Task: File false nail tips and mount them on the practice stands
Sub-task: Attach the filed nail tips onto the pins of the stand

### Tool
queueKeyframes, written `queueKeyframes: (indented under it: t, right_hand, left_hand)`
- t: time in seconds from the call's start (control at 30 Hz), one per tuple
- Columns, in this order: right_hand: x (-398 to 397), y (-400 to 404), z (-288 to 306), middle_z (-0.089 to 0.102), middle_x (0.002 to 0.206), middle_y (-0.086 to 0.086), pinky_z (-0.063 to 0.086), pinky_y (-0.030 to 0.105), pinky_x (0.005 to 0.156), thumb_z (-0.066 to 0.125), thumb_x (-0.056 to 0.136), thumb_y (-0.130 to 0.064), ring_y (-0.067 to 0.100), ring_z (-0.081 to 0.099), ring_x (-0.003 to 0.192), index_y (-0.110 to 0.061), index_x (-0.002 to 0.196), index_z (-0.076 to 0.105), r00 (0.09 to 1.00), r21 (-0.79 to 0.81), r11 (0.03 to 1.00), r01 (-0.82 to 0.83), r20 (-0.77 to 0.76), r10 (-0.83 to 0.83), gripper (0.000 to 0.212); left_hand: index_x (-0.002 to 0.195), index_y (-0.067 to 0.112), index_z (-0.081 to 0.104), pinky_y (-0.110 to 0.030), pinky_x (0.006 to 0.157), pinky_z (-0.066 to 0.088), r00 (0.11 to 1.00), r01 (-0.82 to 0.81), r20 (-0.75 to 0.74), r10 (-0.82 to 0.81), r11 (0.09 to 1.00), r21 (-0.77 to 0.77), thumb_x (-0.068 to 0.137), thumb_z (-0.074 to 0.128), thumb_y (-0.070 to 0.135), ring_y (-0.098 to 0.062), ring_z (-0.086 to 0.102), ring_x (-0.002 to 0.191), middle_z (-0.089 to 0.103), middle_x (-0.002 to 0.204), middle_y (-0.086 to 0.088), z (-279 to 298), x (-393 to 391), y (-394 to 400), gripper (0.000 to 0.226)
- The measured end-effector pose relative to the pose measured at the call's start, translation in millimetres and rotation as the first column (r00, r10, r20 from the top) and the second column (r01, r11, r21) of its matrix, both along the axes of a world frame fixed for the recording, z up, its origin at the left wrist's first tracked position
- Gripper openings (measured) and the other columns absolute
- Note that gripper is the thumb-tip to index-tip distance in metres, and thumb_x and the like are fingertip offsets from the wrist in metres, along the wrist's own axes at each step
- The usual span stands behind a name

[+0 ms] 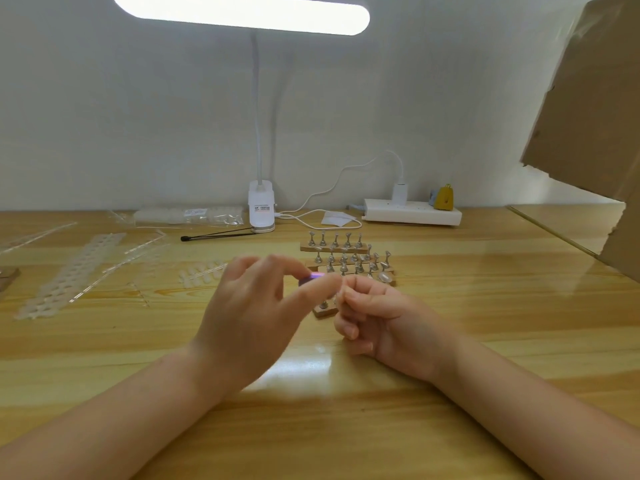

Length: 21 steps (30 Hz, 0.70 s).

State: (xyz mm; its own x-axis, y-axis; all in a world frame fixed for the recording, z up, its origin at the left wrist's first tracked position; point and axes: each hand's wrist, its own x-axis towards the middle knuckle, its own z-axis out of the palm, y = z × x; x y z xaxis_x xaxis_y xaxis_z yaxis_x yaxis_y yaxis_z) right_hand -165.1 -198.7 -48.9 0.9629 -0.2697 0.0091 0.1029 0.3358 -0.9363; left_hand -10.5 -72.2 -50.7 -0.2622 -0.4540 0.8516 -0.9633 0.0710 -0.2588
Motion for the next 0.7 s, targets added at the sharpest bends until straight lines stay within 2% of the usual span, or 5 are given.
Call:
queueKeyframes:
  t: [0.1, 0.23, 0.37, 0.53, 0.7]
  right_hand:
    - [0, 1, 0, 0.053, 0.069, -0.001, 0.035, 0.019, 0.047, 0.057, 0.082, -0.014, 0.011, 0.048, 0.059, -0.011, 0.094, 0.053, 1.000, -0.025, 0.999, -0.023, 0.008, 0.023, 0.013]
    - [-2, 0, 2, 0.051, 0.066, -0.004, 0.035, 0.018, 0.046, 0.057, 0.085, -0.016, 0.011, 0.047, 0.059, -0.017, 0.084, 0.058, 0.999, 0.012, 1.000, -0.016, 0.032, 0.016, 0.001]
    - [0, 2, -1, 0.055, 0.071, -0.002, 0.035, 0.019, 0.047, 0.057, 0.085, -0.015, 0.011, 0.047, 0.059, -0.020, 0.083, 0.058, 0.999, -0.006, 1.000, -0.013, 0.030, 0.013, 0.006]
    - [-1, 1, 0, 0.053, 0.069, -0.003, 0.035, 0.019, 0.047, 0.058, 0.085, -0.018, 0.011, 0.045, 0.059, -0.019, 0.084, 0.056, 0.999, 0.015, 1.000, 0.014, 0.044, -0.014, 0.003]
    - [0, 2, -2, 0.054, 0.075, -0.002, 0.036, 0.019, 0.047, 0.059, 0.086, -0.019, 0.011, 0.046, 0.059, -0.020, 0.085, 0.057, 0.999, -0.016, 1.000, 0.008, 0.037, -0.007, 0.002]
  left_hand:
    - [0.119, 0.028, 0.051, -0.038, 0.077, 0.045, 0.997, 0.076, 0.022, -0.076, 0.997, 0.013, 0.081, 0.071, 0.004, -0.016, 0.050, 0.060, 0.055, 0.103, 0.000, -5, -9, -2, 0.050]
    - [0.115, 0.027, 0.048, -0.043, 0.077, 0.048, 0.997, -0.011, -0.074, 0.014, 0.999, 0.045, 0.084, 0.069, 0.011, -0.018, 0.057, 0.061, 0.066, 0.091, -0.006, -4, -1, -1, 0.041]
    - [0.115, 0.023, 0.047, -0.038, 0.079, 0.047, 0.984, 0.135, -0.119, -0.131, 0.990, 0.028, 0.093, 0.057, 0.020, -0.015, 0.062, 0.078, 0.067, 0.093, -0.004, 0, -12, 1, 0.024]
    - [0.112, 0.024, 0.045, -0.043, 0.074, 0.051, 0.993, 0.015, -0.119, 0.001, 0.991, 0.132, 0.089, 0.056, 0.019, -0.020, 0.069, 0.076, 0.070, 0.094, 0.000, 1, -12, 2, 0.026]
    - [0.117, 0.024, 0.046, -0.037, 0.076, 0.047, 0.983, 0.093, -0.166, -0.080, 0.993, 0.069, 0.092, 0.055, 0.019, -0.012, 0.062, 0.085, 0.069, 0.097, 0.000, 2, -18, 3, 0.027]
